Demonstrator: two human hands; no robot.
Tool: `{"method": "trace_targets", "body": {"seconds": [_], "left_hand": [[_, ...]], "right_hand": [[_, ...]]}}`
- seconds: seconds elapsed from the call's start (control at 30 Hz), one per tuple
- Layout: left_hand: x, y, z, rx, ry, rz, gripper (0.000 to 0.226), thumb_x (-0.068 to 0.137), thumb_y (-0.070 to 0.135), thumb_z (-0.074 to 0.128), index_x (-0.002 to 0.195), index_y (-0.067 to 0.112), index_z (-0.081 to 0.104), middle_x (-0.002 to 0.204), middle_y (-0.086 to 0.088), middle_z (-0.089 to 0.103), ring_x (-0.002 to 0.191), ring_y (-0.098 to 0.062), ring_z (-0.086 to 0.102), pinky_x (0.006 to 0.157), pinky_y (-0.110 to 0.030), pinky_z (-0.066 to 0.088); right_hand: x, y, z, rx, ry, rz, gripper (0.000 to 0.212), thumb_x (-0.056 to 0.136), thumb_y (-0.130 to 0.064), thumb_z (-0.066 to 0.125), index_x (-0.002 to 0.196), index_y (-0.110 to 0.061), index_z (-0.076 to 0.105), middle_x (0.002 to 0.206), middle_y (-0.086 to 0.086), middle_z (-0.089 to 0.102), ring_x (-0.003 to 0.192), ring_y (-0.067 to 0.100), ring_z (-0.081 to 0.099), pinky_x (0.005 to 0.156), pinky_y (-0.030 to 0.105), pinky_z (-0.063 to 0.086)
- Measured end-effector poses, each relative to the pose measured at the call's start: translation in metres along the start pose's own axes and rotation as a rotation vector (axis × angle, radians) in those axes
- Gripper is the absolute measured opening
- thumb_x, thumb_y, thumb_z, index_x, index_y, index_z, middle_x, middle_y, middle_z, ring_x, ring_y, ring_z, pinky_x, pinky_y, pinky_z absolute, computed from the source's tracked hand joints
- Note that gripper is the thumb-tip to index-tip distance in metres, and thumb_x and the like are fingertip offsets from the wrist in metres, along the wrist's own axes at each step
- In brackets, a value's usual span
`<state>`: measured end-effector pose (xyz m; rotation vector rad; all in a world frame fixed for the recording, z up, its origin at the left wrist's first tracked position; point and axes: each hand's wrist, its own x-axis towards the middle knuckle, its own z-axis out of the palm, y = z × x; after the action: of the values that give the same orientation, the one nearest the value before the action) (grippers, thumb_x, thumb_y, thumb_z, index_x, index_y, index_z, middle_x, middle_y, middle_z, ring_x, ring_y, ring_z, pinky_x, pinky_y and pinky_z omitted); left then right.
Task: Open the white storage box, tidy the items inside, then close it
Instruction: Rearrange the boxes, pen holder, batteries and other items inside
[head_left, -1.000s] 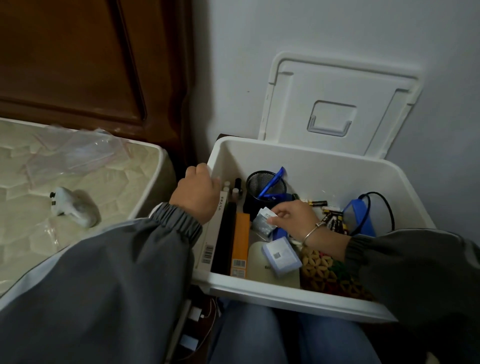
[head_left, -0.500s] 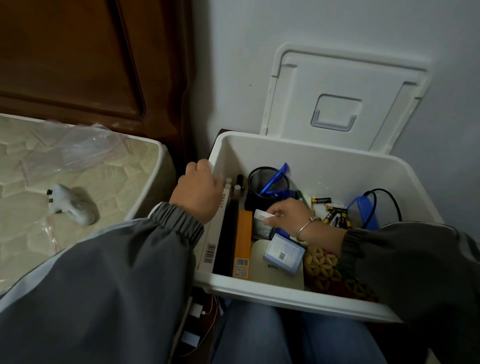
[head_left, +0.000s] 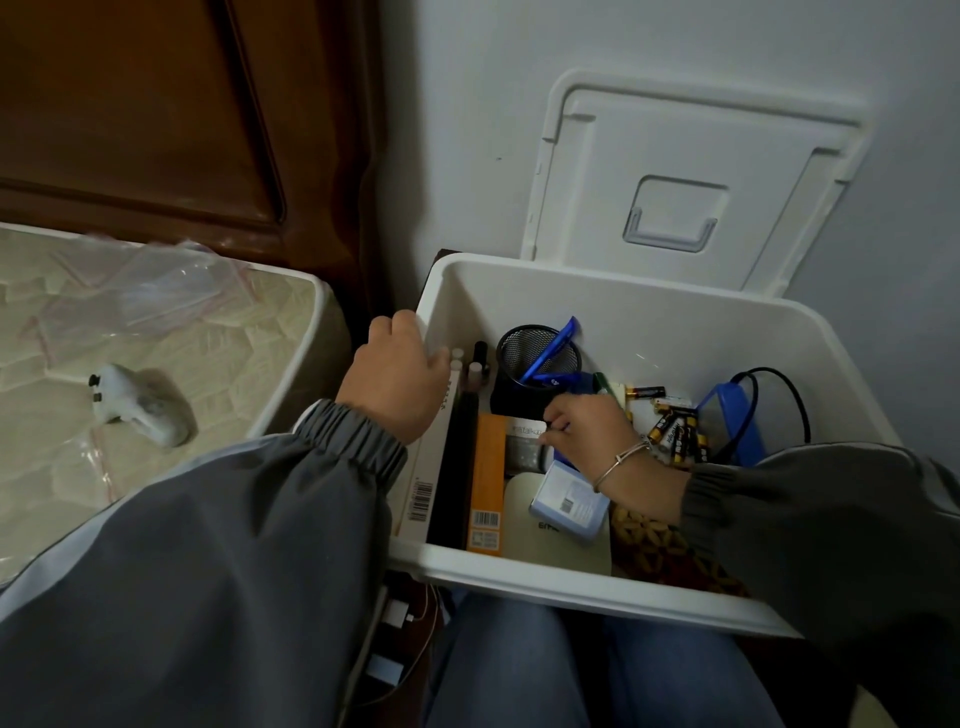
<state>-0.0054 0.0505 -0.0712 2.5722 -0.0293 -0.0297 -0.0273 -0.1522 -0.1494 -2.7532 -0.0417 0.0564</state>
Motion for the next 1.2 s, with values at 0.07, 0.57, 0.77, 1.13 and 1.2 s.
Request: {"method": "trace_targets", "body": {"seconds": [0.07,0.57,0.77,1.13,1.2], "left_hand": [[0.0,0.0,0.0,0.008,0.003,-0.003,0.036,0.096,0.032,0.044,0.125,0.01,0.041,0.126,-0.011,0.042,0.11,-0.031,0.052,0.077,-0.034,0.037],[0.0,0.001,-0.002,0.036,-0.031,-0.014,0.037,0.095,0.031,0.045,0.124,0.01,0.041,0.125,-0.012,0.043,0.108,-0.031,0.052,0.077,-0.036,0.04],[-0.006,0.006,-0.011,0.141,0.045,0.057,0.048,0.093,0.031,0.048,0.135,0.012,0.039,0.134,-0.012,0.043,0.117,-0.033,0.048,0.093,-0.046,0.043],[-0.039,0.124,0.021,0.058,-0.073,0.711,0.031,0.091,0.028,0.052,0.122,0.021,0.057,0.117,0.003,0.06,0.106,-0.011,0.055,0.092,-0.025,0.045],[-0.029,0.136,0.052,0.18,-0.315,0.63,0.032,0.093,0.029,0.051,0.124,0.019,0.054,0.122,-0.001,0.057,0.108,-0.015,0.054,0.095,-0.031,0.047]], "right_hand": [[-0.007,-0.005,-0.002,-0.106,-0.034,-0.125,0.024,0.09,-0.022,0.055,0.108,-0.012,0.067,0.1,0.009,0.071,0.094,0.023,0.065,0.082,0.029,0.051],[-0.022,-0.004,-0.032,-0.14,-0.335,-0.302,0.035,0.096,-0.036,0.04,0.098,-0.015,0.068,0.087,0.004,0.069,0.075,0.015,0.06,0.072,0.028,0.048],[-0.032,0.049,-0.13,-0.194,0.041,-0.212,0.023,0.091,-0.026,0.052,0.1,-0.016,0.07,0.099,0.002,0.073,0.089,0.02,0.065,0.082,0.03,0.048],[-0.035,0.148,-0.164,-0.046,0.226,0.316,0.052,0.092,-0.027,0.055,0.135,-0.001,0.041,0.135,0.022,0.049,0.121,0.037,0.047,0.097,0.037,0.036],[-0.032,0.147,-0.158,0.0,0.212,0.321,0.049,0.094,-0.025,0.049,0.137,-0.003,0.038,0.135,0.023,0.048,0.121,0.038,0.047,0.096,0.036,0.037]]}}
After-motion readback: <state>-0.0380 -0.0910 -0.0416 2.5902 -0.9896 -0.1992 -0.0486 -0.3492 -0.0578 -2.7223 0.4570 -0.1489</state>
